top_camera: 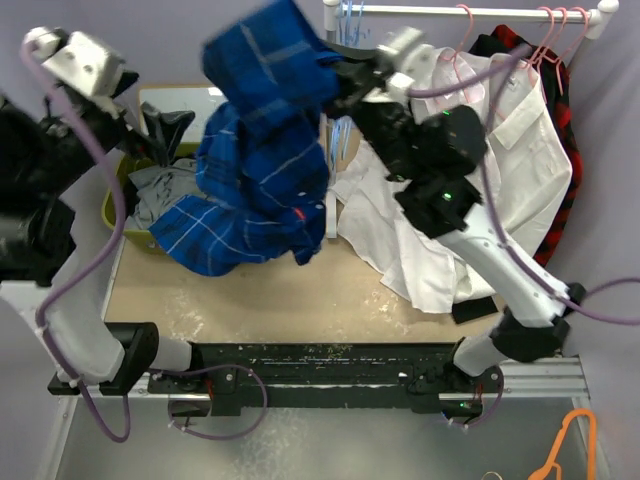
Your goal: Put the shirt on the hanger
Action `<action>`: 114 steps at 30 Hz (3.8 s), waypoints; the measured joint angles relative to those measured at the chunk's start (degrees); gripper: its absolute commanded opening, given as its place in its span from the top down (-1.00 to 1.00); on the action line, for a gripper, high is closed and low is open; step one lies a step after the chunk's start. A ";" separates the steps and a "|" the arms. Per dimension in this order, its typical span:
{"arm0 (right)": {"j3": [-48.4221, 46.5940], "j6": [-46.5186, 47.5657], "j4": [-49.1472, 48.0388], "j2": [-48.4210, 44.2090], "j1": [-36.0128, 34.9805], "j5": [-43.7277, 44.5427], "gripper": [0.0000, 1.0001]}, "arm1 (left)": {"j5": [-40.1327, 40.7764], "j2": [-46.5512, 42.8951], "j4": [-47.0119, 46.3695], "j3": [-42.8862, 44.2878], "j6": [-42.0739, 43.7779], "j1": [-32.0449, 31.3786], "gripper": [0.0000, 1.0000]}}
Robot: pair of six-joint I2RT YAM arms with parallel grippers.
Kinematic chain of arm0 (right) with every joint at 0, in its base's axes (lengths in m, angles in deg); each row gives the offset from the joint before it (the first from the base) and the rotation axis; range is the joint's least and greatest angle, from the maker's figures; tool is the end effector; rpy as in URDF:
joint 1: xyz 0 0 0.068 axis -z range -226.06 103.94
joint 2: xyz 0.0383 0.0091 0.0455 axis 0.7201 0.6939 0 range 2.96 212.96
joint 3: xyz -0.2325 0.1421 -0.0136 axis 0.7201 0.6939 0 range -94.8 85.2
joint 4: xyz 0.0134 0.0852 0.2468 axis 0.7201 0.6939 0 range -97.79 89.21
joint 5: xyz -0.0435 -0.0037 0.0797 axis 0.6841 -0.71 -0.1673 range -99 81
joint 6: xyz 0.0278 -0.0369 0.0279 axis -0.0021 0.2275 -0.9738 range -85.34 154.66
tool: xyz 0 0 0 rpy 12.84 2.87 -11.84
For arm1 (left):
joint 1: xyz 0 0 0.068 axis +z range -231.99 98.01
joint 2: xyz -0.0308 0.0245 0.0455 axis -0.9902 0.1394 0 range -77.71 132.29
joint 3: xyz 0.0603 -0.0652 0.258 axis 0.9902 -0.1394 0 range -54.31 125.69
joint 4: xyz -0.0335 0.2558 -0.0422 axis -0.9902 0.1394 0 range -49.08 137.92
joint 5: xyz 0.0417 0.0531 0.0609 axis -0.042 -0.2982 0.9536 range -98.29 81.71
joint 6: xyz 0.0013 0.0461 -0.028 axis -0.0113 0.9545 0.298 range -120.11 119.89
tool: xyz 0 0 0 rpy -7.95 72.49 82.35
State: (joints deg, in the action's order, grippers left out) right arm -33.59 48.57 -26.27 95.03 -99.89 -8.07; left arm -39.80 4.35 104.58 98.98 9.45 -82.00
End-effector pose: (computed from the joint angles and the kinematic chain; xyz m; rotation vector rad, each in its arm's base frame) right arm 0.1768 0.2408 0.6187 -0.4313 0.6705 0.6539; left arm 0.1090 -0.0186 0.6400 0.5633 1.3506 -0.2592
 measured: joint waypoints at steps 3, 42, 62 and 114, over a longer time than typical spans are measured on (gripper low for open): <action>13.62 -1.36 -3.17 -10.29 2.97 4.00 1.00 | -1.33 -0.44 0.68 -8.96 0.87 0.02 -1.00; 55.47 -30.27 2.49 -16.70 14.78 4.07 1.00 | 1.53 -1.25 -7.34 -58.03 12.07 -28.00 -0.98; 58.45 -37.38 -3.89 -19.61 14.93 -14.03 -0.65 | 4.61 3.65 -16.22 -59.69 8.81 -32.22 1.00; 69.75 -48.28 -32.59 12.37 16.33 -3.56 -0.01 | 24.39 -7.89 -1.38 -41.79 8.02 -21.64 1.00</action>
State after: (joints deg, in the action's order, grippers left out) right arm 36.16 0.29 -58.85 107.40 -83.56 -11.63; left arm -15.40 -3.54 103.20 57.19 17.48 -103.64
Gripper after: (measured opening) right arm 0.651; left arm 0.052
